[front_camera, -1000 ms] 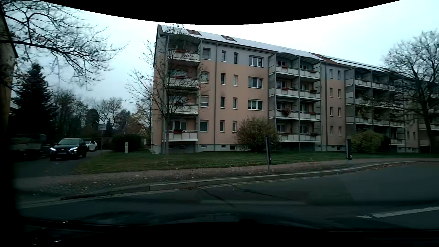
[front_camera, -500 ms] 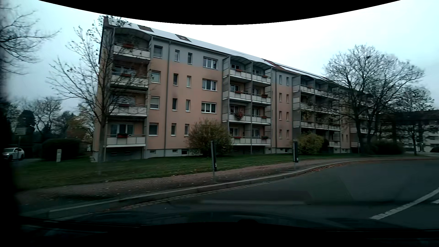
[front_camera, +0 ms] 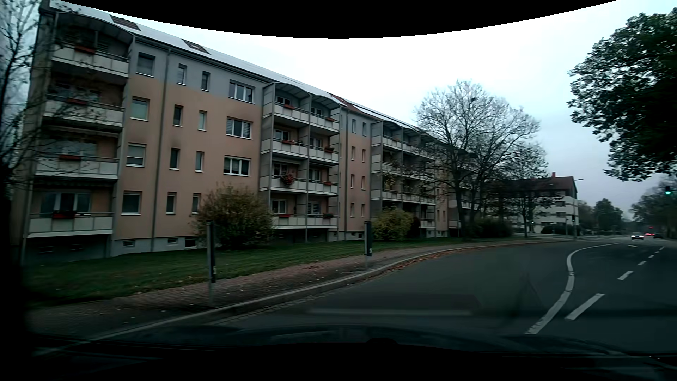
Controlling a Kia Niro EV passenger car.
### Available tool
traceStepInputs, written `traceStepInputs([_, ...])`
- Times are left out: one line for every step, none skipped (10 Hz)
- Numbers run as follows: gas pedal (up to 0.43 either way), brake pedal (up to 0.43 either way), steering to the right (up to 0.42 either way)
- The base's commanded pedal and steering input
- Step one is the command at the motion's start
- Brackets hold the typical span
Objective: Follow the waypoints while adhering to traffic rules and regulations
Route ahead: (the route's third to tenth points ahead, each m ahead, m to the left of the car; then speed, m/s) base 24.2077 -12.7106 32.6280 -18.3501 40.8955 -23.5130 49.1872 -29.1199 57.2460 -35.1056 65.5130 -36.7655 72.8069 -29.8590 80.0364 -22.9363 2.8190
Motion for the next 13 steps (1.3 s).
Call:
traceStepInputs([0.209,0.000,0.729])
traceStepInputs([0.220,0.000,0.718])
traceStepInputs([0.220,0.000,0.713])
traceStepInputs([0.220,0.000,0.707])
traceStepInputs([0.220,0.000,0.687])
traceStepInputs([0.220,0.000,0.648])
traceStepInputs([0.220,0.000,0.609])
traceStepInputs([0.228,0.000,0.553])
traceStepInputs([0.228,0.000,0.508])
traceStepInputs([0.228,0.000,0.441])
traceStepInputs([0.240,0.000,0.384])
traceStepInputs([0.248,0.000,0.336])
traceStepInputs([0.248,0.000,0.290])
